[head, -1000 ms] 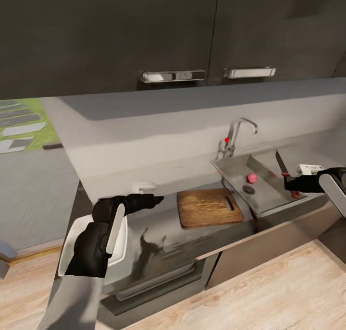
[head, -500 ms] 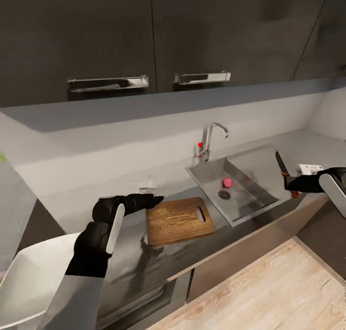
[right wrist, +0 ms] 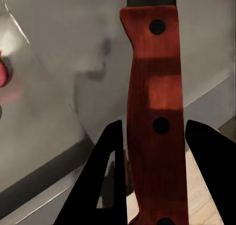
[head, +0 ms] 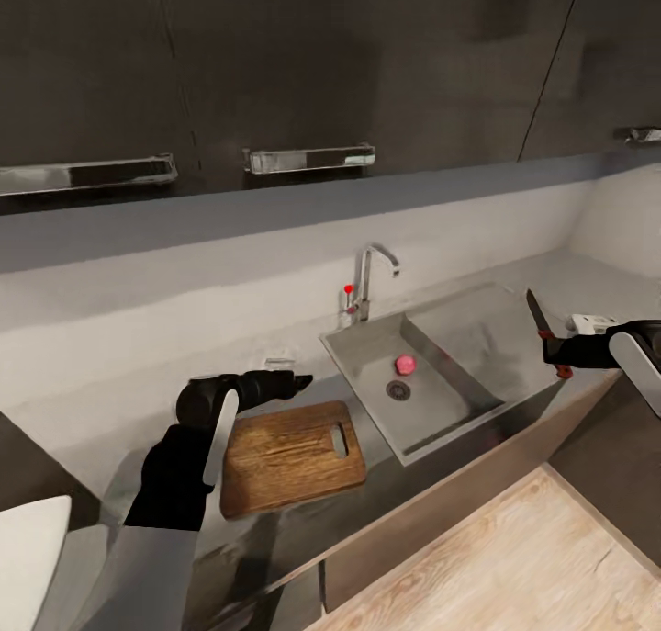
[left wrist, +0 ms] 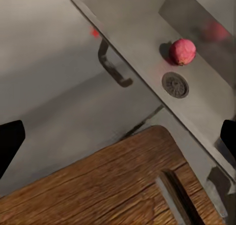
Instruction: In the kitchen, take the Vidalia onion out of the sink, dice it on the chopping board with the paring knife, put the diced onion into the bowl on the countertop, then place both the paring knife and the chopping board into the sink.
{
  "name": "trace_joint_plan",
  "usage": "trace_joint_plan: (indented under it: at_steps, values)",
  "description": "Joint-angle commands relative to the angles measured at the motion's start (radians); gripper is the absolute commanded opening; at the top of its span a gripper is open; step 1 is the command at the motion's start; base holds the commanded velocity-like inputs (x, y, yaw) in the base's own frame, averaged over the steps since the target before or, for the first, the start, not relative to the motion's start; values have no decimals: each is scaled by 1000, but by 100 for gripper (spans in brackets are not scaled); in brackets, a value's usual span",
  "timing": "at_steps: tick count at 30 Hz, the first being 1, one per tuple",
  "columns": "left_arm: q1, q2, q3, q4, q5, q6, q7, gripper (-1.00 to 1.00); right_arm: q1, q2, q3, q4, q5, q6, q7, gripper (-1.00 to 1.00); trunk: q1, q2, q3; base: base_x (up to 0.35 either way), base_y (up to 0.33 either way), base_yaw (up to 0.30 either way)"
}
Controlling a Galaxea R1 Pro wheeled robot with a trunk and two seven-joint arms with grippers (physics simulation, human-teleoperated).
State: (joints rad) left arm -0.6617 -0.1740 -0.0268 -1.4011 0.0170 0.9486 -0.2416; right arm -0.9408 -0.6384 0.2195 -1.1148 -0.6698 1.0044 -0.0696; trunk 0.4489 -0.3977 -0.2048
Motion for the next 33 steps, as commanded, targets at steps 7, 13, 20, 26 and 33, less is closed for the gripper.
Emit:
trace_joint_plan:
  at_steps: [7, 13, 20, 26, 33]
  values:
    - [-1, 0, 1, -1, 1, 6, -1, 100, -2, -1, 14, 0, -8, 2, -7, -100, 1, -2, -2, 164, -271, 133]
    - [-1, 0, 1, -1, 1, 6, -1, 100, -2, -1, 15, -1, -8, 2, -7, -100, 1, -2, -2, 17, -303, 102]
    - [-1, 0, 1, -1, 1, 6, -1, 100, -2, -1, 15, 0, -8, 2, -7, -100, 1, -2, -2, 1, -308, 7]
    - [-1, 0, 1, -1, 1, 6, 1, 100, -1, 0, 15, 0, -8, 2, -7, -100, 1, -2, -2, 0, -312, 142]
    - [-1, 0, 1, -1, 1, 5, 1, 100, -1, 0, 15, -1, -8, 2, -7, -100, 1, -2, -2, 23, -313, 226]
